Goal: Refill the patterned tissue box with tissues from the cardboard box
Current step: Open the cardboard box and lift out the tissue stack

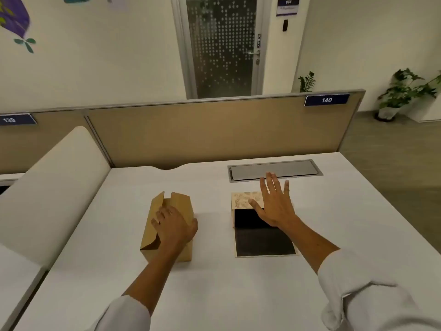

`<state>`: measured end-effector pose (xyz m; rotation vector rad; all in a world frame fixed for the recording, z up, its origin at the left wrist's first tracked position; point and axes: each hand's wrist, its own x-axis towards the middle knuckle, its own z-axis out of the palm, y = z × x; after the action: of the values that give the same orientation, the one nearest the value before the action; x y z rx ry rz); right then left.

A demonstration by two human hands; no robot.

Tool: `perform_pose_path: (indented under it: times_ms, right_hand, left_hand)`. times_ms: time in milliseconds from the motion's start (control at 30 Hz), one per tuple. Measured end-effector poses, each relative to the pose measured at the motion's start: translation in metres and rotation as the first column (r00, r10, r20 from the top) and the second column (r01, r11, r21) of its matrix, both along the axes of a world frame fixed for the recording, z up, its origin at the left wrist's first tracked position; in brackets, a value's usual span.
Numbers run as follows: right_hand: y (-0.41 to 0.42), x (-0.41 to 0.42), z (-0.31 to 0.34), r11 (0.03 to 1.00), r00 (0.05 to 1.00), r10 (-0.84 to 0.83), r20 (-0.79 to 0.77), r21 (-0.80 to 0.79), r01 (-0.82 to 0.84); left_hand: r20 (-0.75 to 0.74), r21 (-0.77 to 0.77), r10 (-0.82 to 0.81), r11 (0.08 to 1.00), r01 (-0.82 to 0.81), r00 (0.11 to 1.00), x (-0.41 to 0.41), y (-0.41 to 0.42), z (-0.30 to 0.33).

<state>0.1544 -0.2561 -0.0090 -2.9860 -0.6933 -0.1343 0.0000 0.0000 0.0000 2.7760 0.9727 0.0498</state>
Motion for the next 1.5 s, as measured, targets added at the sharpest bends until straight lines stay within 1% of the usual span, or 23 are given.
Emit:
perform_pose_path:
  times_ms: [33, 100, 233, 333, 400, 500, 533, 600, 700, 800, 867, 933, 1000, 1100, 1167, 1200, 1233, 1300, 1367, 1400, 1433, 1500]
  right_hand:
    - [0.001, -0.003, -0.004, 1.0, 1.0, -0.011, -0.02, -0.023, 0.01]
    - [0.005, -0.004, -0.011, 0.999, 0.999, -0.016, -0.048, -0.034, 0.014]
    - [0.017, -0.009, -0.022, 0.999, 0.997, 0.026, -0.072, -0.027, -0.028]
    - [0.035, -0.012, -0.03, 0.996, 0.992, 0.08, -0.102, -0.02, -0.083]
    - [0.049, -0.015, -0.033, 0.99, 0.981, 0.142, -0.129, 0.004, -0.142]
    - [0.074, -0.021, -0.035, 0.964, 0.951, 0.266, -0.156, 0.042, -0.263]
    - [0.084, -0.023, -0.036, 0.947, 0.936, 0.32, -0.143, 0.051, -0.316]
    - [0.105, -0.027, -0.035, 0.896, 0.89, 0.443, -0.105, 0.053, -0.44]
    - [0.136, -0.03, -0.032, 0.781, 0.779, 0.624, -0.069, 0.004, -0.625]
    - [0.161, -0.035, -0.032, 0.675, 0.678, 0.734, -0.053, -0.064, -0.735]
    - [0.173, -0.038, -0.032, 0.646, 0.652, 0.751, -0.101, -0.087, -0.758]
    - [0.18, -0.038, -0.031, 0.667, 0.676, 0.722, -0.146, -0.112, -0.736]
    - [0.184, -0.036, -0.028, 0.709, 0.715, 0.676, -0.177, -0.106, -0.697]
    - [0.189, -0.032, -0.022, 0.73, 0.723, 0.648, -0.239, -0.076, -0.679]
    - [0.195, -0.031, -0.02, 0.753, 0.726, 0.628, -0.281, -0.02, -0.658]
    - [0.199, -0.03, -0.02, 0.761, 0.731, 0.614, -0.298, -0.02, -0.648]
    - [0.204, -0.029, -0.019, 0.764, 0.736, 0.602, -0.311, -0.045, -0.644]
    - [0.214, -0.029, -0.021, 0.761, 0.752, 0.572, -0.327, -0.129, -0.635]
    - [0.223, -0.028, -0.025, 0.757, 0.766, 0.549, -0.336, -0.191, -0.626]
    - [0.228, -0.028, -0.027, 0.756, 0.77, 0.543, -0.336, -0.203, -0.622]
    - [0.231, -0.027, -0.03, 0.76, 0.773, 0.54, -0.332, -0.202, -0.618]
    - [0.236, -0.026, -0.034, 0.773, 0.78, 0.545, -0.306, -0.175, -0.609]
  left_hand:
    - [-0.045, -0.046, 0.035, 0.998, -0.037, 0.998, -0.002, 0.0, -0.003]
    - [-0.065, -0.1, 0.059, 0.993, -0.066, 0.996, -0.004, 0.002, -0.012]
    - [-0.064, -0.155, 0.067, 0.985, -0.077, 0.996, -0.007, 0.006, -0.028]
    - [-0.004, -0.142, 0.052, 0.988, -0.052, 0.999, -0.008, 0.011, -0.032]
    - [0.073, -0.138, 0.028, 0.99, -0.018, 0.997, -0.011, 0.01, -0.034]
    - [0.199, -0.134, -0.081, 0.985, 0.109, 0.977, -0.018, 0.008, -0.04]
    - [0.248, -0.147, -0.13, 0.974, 0.17, 0.96, -0.021, 0.008, -0.043]
    - [0.296, -0.167, -0.244, 0.939, 0.302, 0.923, -0.026, 0.008, -0.048]
    - [0.324, -0.142, -0.416, 0.866, 0.479, 0.849, -0.03, 0.014, -0.053]
    - [0.298, -0.176, -0.508, 0.803, 0.57, 0.808, -0.034, 0.027, -0.054]
    - [0.284, -0.183, -0.527, 0.79, 0.585, 0.801, -0.036, 0.038, -0.055]
    - [0.255, -0.173, -0.549, 0.784, 0.596, 0.796, -0.036, 0.05, -0.055]
    - [0.202, -0.138, -0.549, 0.803, 0.579, 0.811, -0.034, 0.06, -0.056]
    - [0.133, -0.049, -0.439, 0.892, 0.449, 0.888, -0.024, 0.074, -0.057]
    - [0.021, 0.031, -0.384, 0.923, 0.384, 0.923, -0.018, 0.081, -0.059]
    - [-0.045, 0.058, -0.355, 0.932, 0.357, 0.934, -0.016, 0.085, -0.06]
    - [-0.092, 0.067, -0.323, 0.942, 0.33, 0.942, -0.015, 0.089, -0.062]
    - [-0.124, 0.061, -0.269, 0.959, 0.278, 0.955, -0.017, 0.098, -0.066]
    - [-0.112, 0.042, -0.238, 0.969, 0.244, 0.965, -0.022, 0.106, -0.068]
    - [-0.076, 0.016, -0.232, 0.972, 0.234, 0.97, -0.023, 0.11, -0.068]
    - [0.006, -0.024, -0.229, 0.973, 0.23, 0.973, -0.025, 0.114, -0.066]
    - [0.27, -0.183, -0.152, 0.961, 0.206, 0.951, -0.028, 0.121, -0.058]
